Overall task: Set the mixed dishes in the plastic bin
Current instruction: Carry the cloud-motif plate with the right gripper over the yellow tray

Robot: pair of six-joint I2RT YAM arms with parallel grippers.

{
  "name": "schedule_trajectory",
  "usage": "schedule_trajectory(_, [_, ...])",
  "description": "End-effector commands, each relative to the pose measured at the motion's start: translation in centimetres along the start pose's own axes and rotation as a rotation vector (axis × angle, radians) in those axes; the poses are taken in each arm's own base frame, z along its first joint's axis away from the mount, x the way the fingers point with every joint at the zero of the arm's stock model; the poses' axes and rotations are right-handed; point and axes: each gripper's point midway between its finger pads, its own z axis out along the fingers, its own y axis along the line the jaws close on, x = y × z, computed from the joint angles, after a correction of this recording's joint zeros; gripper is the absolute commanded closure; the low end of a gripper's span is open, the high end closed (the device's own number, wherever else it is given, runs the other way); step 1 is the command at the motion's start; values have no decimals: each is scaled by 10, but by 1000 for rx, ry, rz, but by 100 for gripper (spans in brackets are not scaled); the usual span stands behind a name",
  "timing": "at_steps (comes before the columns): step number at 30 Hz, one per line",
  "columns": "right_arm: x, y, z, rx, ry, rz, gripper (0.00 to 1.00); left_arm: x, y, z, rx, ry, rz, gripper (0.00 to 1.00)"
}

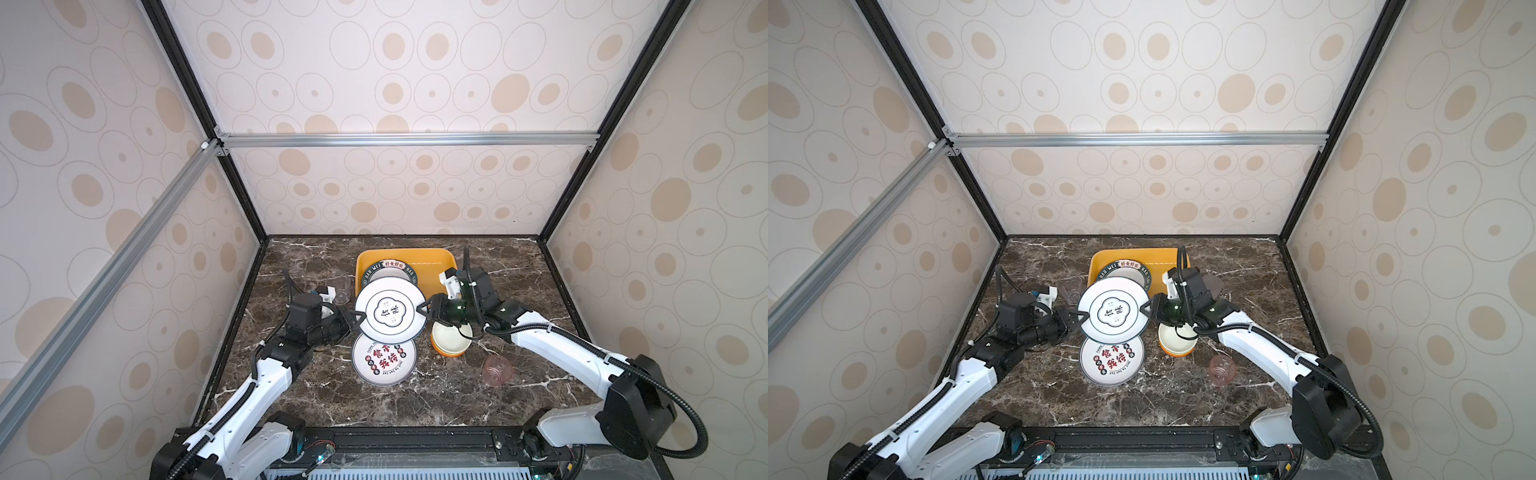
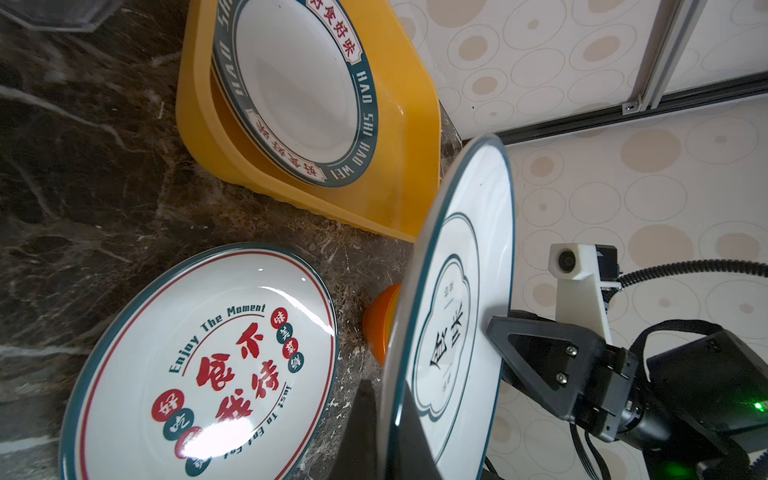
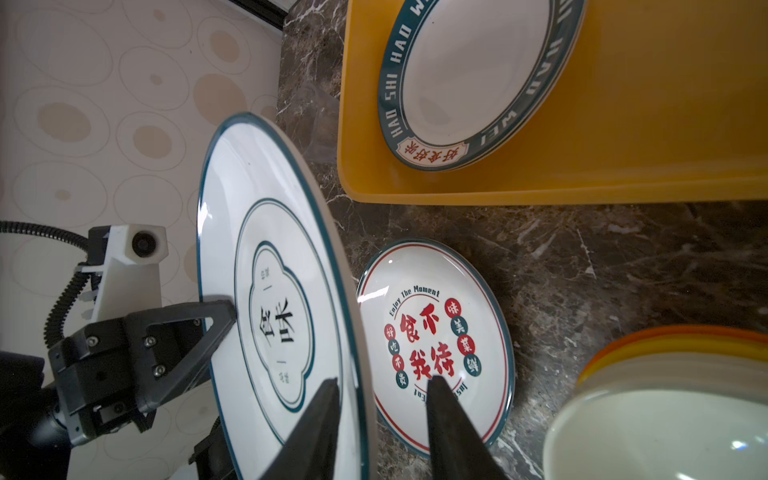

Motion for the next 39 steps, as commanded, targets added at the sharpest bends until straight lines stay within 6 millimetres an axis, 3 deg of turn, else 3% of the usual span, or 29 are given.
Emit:
schedule_trajectory(1, [-6,13,-4,-60,-20,-2,71,-13,-48,-8,137,-28,40,100])
schedule_trajectory(7, [-9,13,-6,-63,-31,-4,88,-16,-50,-6,142,-30,41,99])
schedule_trajectory(13, [-16,9,-9,-47,-55,-4,99,-19,-49,-3,131,-35,43,76])
schedule_trajectory(18, [-27,6,-10,-25,-83,-2,100,-21,-47,-1,120,-38,44,55])
schedule_trajectory(23, [-42,0,-10,-5,-108,11,100,-21,-40,-1,88,-47,51,45])
schedule_trajectory(39, [-97,-18,18,45,-131,40,100,-5,1,-11,-18,-66,36,40])
